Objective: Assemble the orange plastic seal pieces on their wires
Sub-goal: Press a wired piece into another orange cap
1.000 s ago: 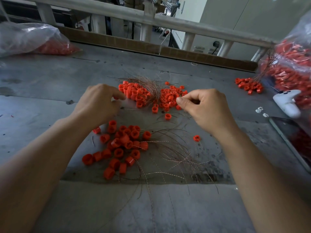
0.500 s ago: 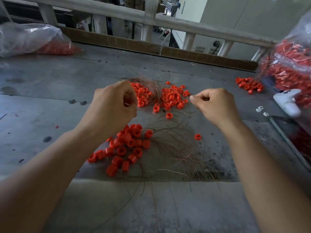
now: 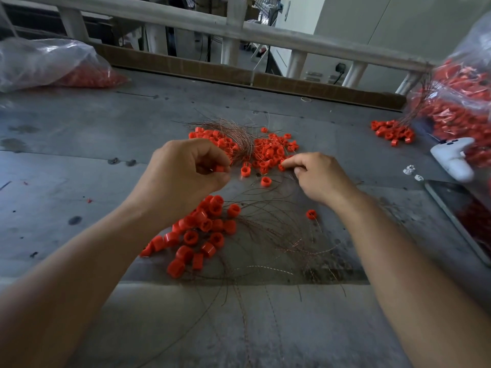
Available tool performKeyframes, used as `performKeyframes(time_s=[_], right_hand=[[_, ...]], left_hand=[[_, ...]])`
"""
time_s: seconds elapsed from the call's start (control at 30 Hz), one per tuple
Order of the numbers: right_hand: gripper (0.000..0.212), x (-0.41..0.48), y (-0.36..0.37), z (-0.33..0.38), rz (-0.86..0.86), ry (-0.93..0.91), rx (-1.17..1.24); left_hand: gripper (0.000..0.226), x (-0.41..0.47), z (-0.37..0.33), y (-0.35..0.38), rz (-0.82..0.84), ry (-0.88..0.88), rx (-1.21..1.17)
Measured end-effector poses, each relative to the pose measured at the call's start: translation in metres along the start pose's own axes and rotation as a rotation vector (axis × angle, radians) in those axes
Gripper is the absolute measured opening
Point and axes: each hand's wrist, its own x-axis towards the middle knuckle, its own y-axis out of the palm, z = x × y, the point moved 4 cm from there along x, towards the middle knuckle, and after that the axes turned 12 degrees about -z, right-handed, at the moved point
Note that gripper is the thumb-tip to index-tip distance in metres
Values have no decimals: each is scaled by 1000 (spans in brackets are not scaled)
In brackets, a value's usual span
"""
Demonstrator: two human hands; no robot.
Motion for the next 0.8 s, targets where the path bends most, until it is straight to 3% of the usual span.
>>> performKeyframes(time_s=[0.6, 0.8], right_hand=[[38, -2, 3, 1, 94, 91, 37], [30, -1, 2, 0, 53, 89, 57]], left_hand=[[22, -3, -3, 3, 29, 3, -26], [23, -3, -2, 3, 29, 9, -32]])
